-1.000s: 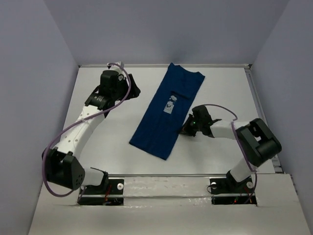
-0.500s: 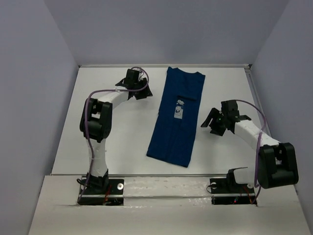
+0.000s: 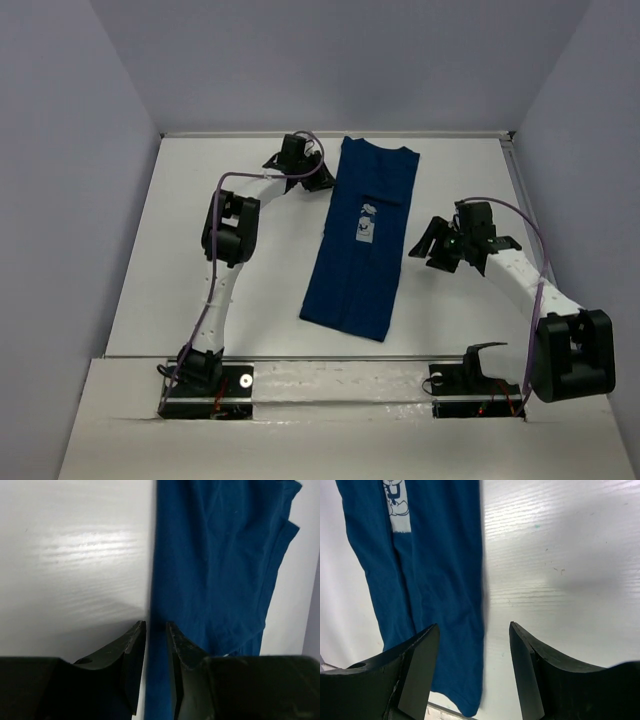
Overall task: Fold and stack the t-shirts
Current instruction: Rotate the tshirt 90 degrees
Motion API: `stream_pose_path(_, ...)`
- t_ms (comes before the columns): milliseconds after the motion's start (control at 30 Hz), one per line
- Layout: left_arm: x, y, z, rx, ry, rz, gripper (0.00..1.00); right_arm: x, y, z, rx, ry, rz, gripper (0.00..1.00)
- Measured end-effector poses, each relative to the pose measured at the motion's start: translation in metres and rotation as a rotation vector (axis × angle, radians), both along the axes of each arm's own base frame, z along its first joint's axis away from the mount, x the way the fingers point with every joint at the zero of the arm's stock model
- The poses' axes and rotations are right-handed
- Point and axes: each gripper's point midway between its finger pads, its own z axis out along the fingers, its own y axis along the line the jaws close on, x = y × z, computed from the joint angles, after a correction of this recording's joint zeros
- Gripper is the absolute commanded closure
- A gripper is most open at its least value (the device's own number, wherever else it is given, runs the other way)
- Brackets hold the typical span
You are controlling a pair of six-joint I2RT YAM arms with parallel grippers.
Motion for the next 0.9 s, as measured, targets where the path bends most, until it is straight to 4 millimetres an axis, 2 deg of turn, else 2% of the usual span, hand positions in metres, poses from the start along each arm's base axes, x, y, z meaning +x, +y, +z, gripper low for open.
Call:
stream_pose_path(33,0.004,-0.003,0.001,-0.013,-0.004,-0.005,0.78,-0.002,0.0,-0.001,0.002,0.004,0.002,0.36)
stream_pose_path(133,0.014,-0.013,0.0,-0.054,-0.004,-0.015,0.91,-0.006,0.001,-0.001,0.006,0.011,0.006,0.36)
stream_pose_path(167,0.018,-0.016,-0.001,-0.064,-0.007,-0.017,0.99,-0.006,0.001,0.0,0.008,0.01,0.01,0.36)
stream_pose_path(367,0.024,-0.022,-0.003,-0.1,0.001,-0.008,1.0,-0.008,0.003,0.0,0.015,0.015,0.017,0.36)
stream_pose_path(500,0.026,-0.012,-0.005,-0.151,-0.016,0.047,1.0,-0.008,0.005,0.0,0.021,0.02,0.03,0.35)
stream_pose_path(600,0.027,0.008,-0.004,-0.17,-0.009,0.1,1.0,-0.01,0.007,-0.006,0.026,0.042,0.049,0.31)
stream_pose_path(733,0.04,0.067,-0.003,-0.165,-0.009,0.21,1.0,-0.011,0.008,-0.013,0.024,0.062,0.073,0.23)
stream_pose_path(833,0.042,0.107,-0.004,-0.142,-0.011,0.276,0.57,-0.013,0.009,-0.016,0.023,0.07,0.092,0.15)
stream_pose_path(900,0.038,0.13,0.0,-0.131,-0.017,0.305,0.37,-0.014,0.01,-0.017,0.025,0.072,0.108,0.14)
